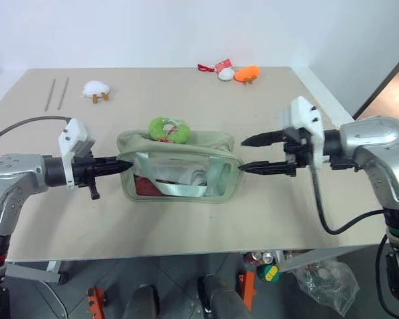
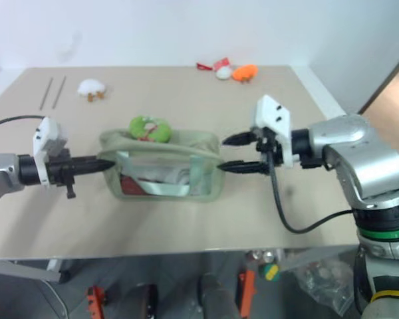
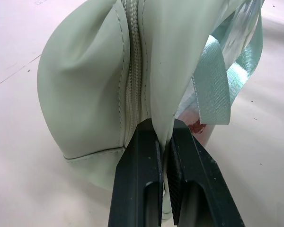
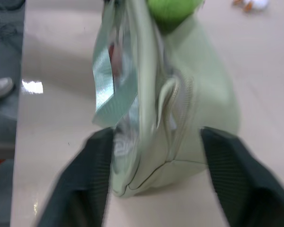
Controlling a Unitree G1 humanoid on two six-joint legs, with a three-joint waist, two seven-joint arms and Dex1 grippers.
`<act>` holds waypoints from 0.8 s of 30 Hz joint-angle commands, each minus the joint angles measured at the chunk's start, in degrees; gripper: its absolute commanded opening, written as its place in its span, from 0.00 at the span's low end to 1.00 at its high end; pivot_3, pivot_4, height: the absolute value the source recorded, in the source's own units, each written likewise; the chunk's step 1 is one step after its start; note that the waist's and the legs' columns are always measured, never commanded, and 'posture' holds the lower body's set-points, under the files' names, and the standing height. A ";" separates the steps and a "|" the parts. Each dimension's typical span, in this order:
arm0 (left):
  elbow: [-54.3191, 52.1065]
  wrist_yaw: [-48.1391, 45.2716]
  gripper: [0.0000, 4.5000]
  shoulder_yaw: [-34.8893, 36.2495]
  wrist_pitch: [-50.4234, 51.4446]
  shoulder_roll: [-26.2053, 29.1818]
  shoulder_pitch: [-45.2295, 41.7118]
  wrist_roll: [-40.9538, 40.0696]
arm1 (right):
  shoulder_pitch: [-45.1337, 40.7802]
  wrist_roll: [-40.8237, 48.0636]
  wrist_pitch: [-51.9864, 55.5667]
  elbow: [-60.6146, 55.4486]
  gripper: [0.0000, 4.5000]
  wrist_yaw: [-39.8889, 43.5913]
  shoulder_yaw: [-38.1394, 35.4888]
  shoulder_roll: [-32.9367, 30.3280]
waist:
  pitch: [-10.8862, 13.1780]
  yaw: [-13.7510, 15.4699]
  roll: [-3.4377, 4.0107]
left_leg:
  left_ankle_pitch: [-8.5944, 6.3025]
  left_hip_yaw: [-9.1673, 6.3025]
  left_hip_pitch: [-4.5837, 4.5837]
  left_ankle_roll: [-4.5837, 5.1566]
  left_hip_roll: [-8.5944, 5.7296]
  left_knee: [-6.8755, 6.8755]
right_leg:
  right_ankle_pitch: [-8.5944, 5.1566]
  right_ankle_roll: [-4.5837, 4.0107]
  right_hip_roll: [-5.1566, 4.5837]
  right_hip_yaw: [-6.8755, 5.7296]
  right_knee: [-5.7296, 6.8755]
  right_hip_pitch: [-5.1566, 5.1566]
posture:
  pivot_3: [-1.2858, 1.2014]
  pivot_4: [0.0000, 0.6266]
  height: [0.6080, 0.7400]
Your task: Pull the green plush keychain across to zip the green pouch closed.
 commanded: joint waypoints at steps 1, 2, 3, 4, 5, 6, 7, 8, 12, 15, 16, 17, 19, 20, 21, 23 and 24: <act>-0.99 0.21 0.00 -0.56 -0.46 -0.11 -0.94 0.22 | -3.50 5.35 0.73 1.29 0.98 -1.82 -7.96 0.50 | 0.00 0.00 0.00 | 0.00 -0.01 0.00 0.00 0.00 0.01 | 0.00 0.00 0.00 -0.01 0.00 0.01 | 0.52 0.24 1.00; -1.09 0.21 0.00 -0.59 -0.46 -0.14 -0.93 0.20 | -4.84 5.40 0.92 2.26 0.99 -3.51 -8.39 1.24 | 0.00 -0.05 0.00 | 0.00 -0.01 0.00 0.00 0.00 0.03 | 0.00 0.01 0.00 0.00 0.00 0.02 | 0.52 0.24 1.00; -1.26 0.19 0.00 -0.60 -0.46 -0.17 -0.88 0.16 | -6.60 5.25 1.54 3.57 0.99 -5.80 -8.25 2.60 | 0.00 -0.06 0.01 | 0.00 0.00 0.01 0.00 0.00 0.07 | 0.01 -0.02 0.00 0.02 0.00 0.02 | 0.52 0.24 1.00; -1.23 0.13 0.00 -0.65 -0.40 -0.20 -0.94 0.10 | -8.20 5.24 2.53 4.71 0.99 -7.54 -7.81 3.90 | 0.00 -0.09 0.00 | 0.00 0.01 0.00 0.00 0.00 0.10 | 0.02 -0.04 0.00 0.04 0.00 0.02 | 0.52 0.24 1.00; -1.30 0.14 0.00 -0.69 -0.19 -0.26 -0.99 -0.05 | -9.78 5.12 3.39 5.62 0.99 -9.06 -6.92 5.41 | 0.00 -0.12 0.01 | 0.00 0.01 0.01 0.00 0.00 0.17 | 0.01 -0.10 0.00 0.03 0.00 0.05 | 0.52 0.24 1.00; -1.41 0.18 0.00 -0.72 -0.02 -0.32 -1.05 -0.17 | -11.25 5.36 4.61 6.36 0.99 -10.41 -6.25 6.93 | 0.00 -0.15 0.00 | 0.00 0.01 0.01 0.00 0.00 0.20 | 0.01 -0.14 0.00 0.04 0.00 0.06 | 0.52 0.24 1.00; -1.60 0.21 0.00 -0.70 0.28 -0.48 -1.16 -0.52 | -13.43 6.50 7.42 7.60 0.99 -12.24 -5.96 9.06 | 0.00 -0.19 0.01 | 0.00 0.01 0.01 0.00 0.00 0.24 | 0.02 -0.14 0.00 0.05 0.00 0.08 | 0.52 0.24 1.00; -1.66 0.22 0.00 -0.73 0.48 -0.59 -1.31 -0.73 | -15.55 7.32 10.09 8.99 0.99 -14.14 -5.69 11.12 | 0.00 -0.22 0.01 | 0.00 0.00 0.01 0.00 0.00 0.29 | 0.04 -0.14 0.01 0.06 0.00 0.10 | 0.52 0.24 1.00; -2.22 0.01 0.00 -0.92 0.76 -0.65 -1.42 -0.91 | -24.12 6.37 19.40 14.38 0.99 -21.55 -1.78 19.19 | 0.01 -0.25 0.02 | 0.00 0.03 -0.07 0.01 0.00 0.45 | 0.10 -0.08 0.00 0.12 0.01 0.08 | 0.52 0.24 1.00; -2.32 -0.17 0.00 -0.88 0.67 -0.66 -1.45 -0.92 | -27.96 5.03 22.62 16.51 0.99 -24.55 0.98 22.90 | 0.01 -0.10 0.02 | 0.00 0.01 -0.16 0.01 0.00 0.45 | 0.09 -0.06 -0.01 0.09 -0.01 0.05 | 0.52 0.24 1.00; -2.30 -0.13 0.00 -0.88 0.70 -0.68 -1.50 -0.89 | -28.99 4.59 23.15 17.52 0.99 -25.33 1.62 24.09 | 0.01 -0.05 0.02 | 0.00 0.01 -0.20 0.01 0.00 0.44 | 0.07 -0.04 -0.01 0.08 -0.01 0.02 | 0.52 0.24 1.00; -2.27 -0.19 0.00 -0.90 0.59 -0.72 -1.49 -0.84 | -29.30 3.60 22.93 18.03 0.99 -25.59 3.12 24.79 | 0.00 -0.01 0.02 | -0.01 0.00 -0.25 0.01 0.01 0.43 | 0.06 0.00 -0.03 0.06 -0.02 0.01 | 0.52 0.24 1.00; -2.18 -0.18 0.00 -0.95 0.46 -0.81 -1.53 -0.75 | -29.05 2.77 22.69 18.39 0.99 -25.52 4.73 25.65 | 0.00 0.03 0.01 | -0.03 -0.01 -0.32 0.03 0.00 0.42 | 0.08 0.14 -0.07 0.01 -0.04 -0.02 | 0.52 0.24 1.00; -2.16 -0.16 0.00 -0.95 0.43 -0.86 -1.55 -0.76 | -28.57 2.37 22.29 18.15 0.99 -25.26 5.55 25.83 | 0.00 0.03 0.02 | -0.04 -0.01 -0.35 0.03 0.00 0.42 | 0.07 0.15 -0.08 0.00 -0.05 -0.03 | 0.52 0.24 1.00; -2.14 -0.14 0.00 -0.93 0.42 -0.93 -1.56 -0.80 | -27.92 1.23 21.14 17.64 0.99 -25.09 7.03 25.85 | 0.00 0.03 0.02 | -0.05 -0.01 -0.40 0.03 -0.01 0.42 | 0.07 0.17 -0.09 0.01 -0.05 -0.09 | 0.52 0.24 1.00; -2.21 -0.08 0.00 -0.98 0.36 -1.07 -1.50 -0.77 | -27.06 0.52 20.52 16.55 0.99 -24.71 8.52 26.05 | 0.00 0.02 0.02 | -0.05 -0.03 -0.42 0.03 -0.01 0.42 | 0.08 0.18 -0.09 -0.02 -0.05 -0.11 | 0.52 0.24 1.00; -2.22 -0.08 0.00 -1.00 0.32 -1.11 -1.47 -0.74 | -26.75 0.28 20.27 16.00 0.99 -24.39 9.11 26.03 | 0.01 0.02 0.02 | -0.05 -0.03 -0.42 0.03 -0.01 0.42 | 0.08 0.18 -0.08 -0.02 -0.05 -0.12 | 0.52 0.24 1.00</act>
